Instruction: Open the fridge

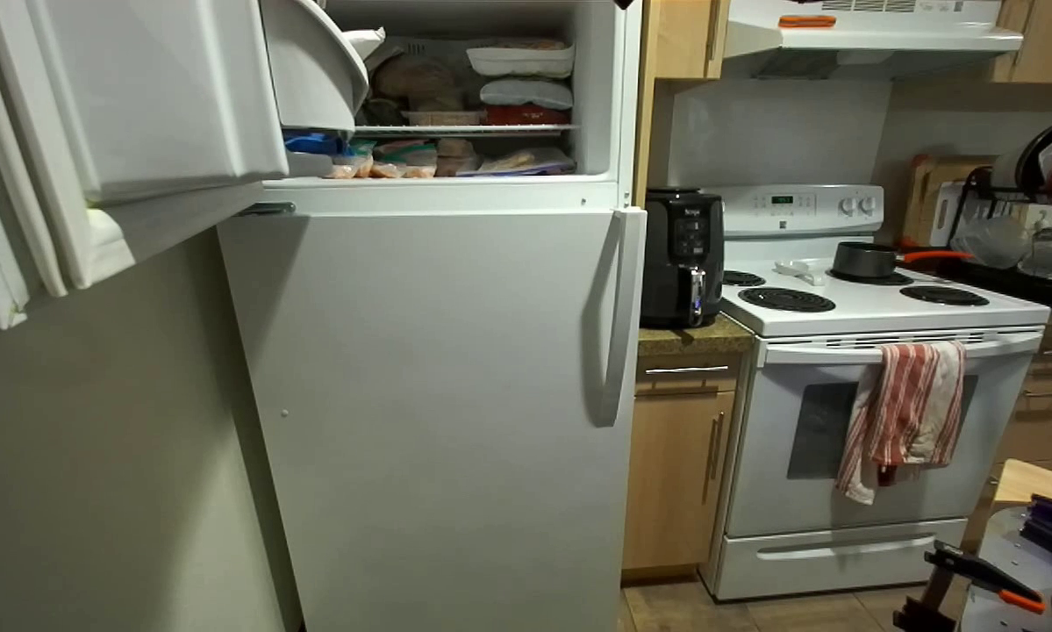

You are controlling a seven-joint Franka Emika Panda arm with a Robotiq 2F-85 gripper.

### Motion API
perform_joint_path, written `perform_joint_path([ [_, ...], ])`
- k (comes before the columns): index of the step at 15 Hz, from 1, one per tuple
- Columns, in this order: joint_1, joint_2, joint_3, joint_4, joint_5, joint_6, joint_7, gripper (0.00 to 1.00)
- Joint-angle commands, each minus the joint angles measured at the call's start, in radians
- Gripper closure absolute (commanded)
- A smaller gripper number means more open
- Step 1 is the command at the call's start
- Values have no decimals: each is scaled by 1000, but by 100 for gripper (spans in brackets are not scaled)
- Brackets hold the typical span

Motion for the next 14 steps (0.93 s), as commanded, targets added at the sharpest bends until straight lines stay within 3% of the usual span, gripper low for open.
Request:
perform_joint_path([
  [1, -16, 1, 13, 5, 7, -5, -3, 0],
  [6, -13, 40, -4, 58, 5, -7, -52, 0],
  [10, 3, 148, -73, 201, 47, -55, -251, 0],
  [14, 28, 259, -172, 344, 167, -191, -526, 0],
])
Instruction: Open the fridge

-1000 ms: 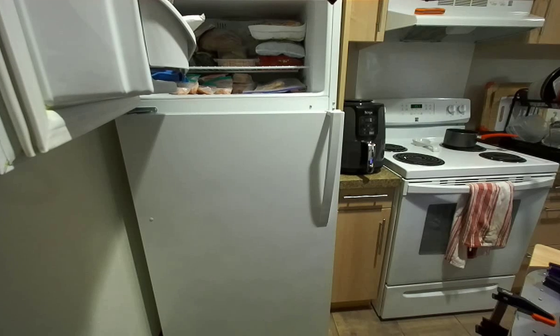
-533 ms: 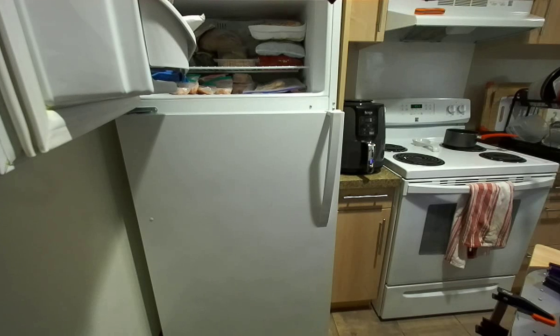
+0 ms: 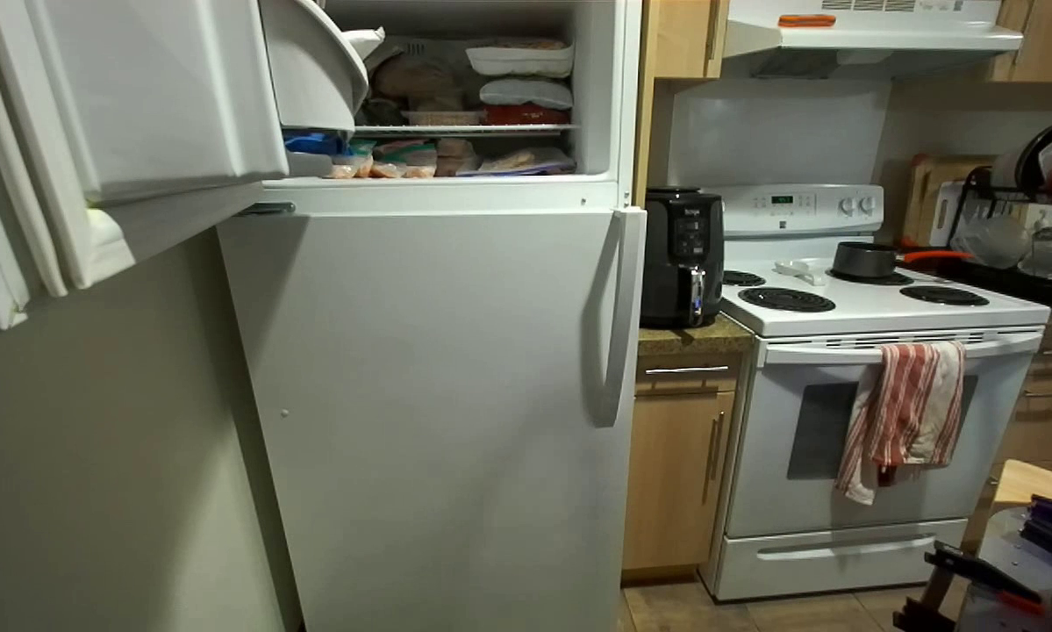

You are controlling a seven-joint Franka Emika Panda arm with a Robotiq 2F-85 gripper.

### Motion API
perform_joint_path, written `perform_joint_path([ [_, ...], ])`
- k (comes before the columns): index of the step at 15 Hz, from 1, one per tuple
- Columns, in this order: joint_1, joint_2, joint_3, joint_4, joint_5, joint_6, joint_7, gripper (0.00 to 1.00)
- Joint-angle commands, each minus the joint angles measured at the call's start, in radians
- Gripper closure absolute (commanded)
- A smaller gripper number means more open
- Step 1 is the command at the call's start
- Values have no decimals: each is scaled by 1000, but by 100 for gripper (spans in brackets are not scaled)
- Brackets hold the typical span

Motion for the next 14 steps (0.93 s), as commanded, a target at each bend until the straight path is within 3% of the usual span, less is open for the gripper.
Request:
perform_joint_path([
  [1, -24, 118, -42, 158, 132, -154, -265, 0],
  [8, -145, 281, 11, 415, 214, -467, -573, 0],
  [10, -166, 321, 38, 482, 208, -500, -600, 0],
  [11, -127, 334, 7, 502, 199, -495, -592, 0],
  [14, -113, 375, 22, 559, 203, -464, -556, 0],
])
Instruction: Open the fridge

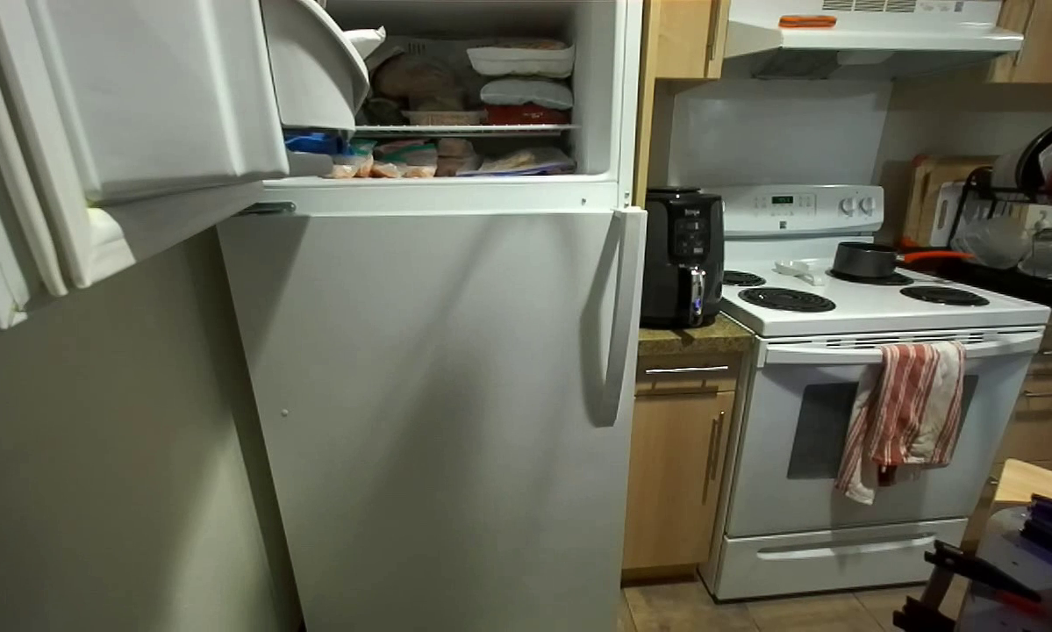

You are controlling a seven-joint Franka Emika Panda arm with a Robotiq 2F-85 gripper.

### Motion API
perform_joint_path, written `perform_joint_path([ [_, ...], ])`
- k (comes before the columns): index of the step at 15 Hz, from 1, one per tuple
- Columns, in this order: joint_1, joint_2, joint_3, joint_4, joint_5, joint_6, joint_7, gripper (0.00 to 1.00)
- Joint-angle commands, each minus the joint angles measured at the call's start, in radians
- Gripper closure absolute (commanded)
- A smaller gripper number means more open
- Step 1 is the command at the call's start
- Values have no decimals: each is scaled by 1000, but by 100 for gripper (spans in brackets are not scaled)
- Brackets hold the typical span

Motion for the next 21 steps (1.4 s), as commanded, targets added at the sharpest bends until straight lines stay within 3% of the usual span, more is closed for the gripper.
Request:
perform_joint_path([
  [1, 15, 67, 17, 98, 18, 0, -4, 0],
  [8, 93, 144, 66, 205, -9, 30, 14, 0],
  [12, 174, 169, 92, 226, -35, 127, 69, 0],
  [16, 288, 181, 101, 214, -133, 294, 189, 0],
  [21, 408, 203, 89, 218, -297, 396, 361, 0],
])
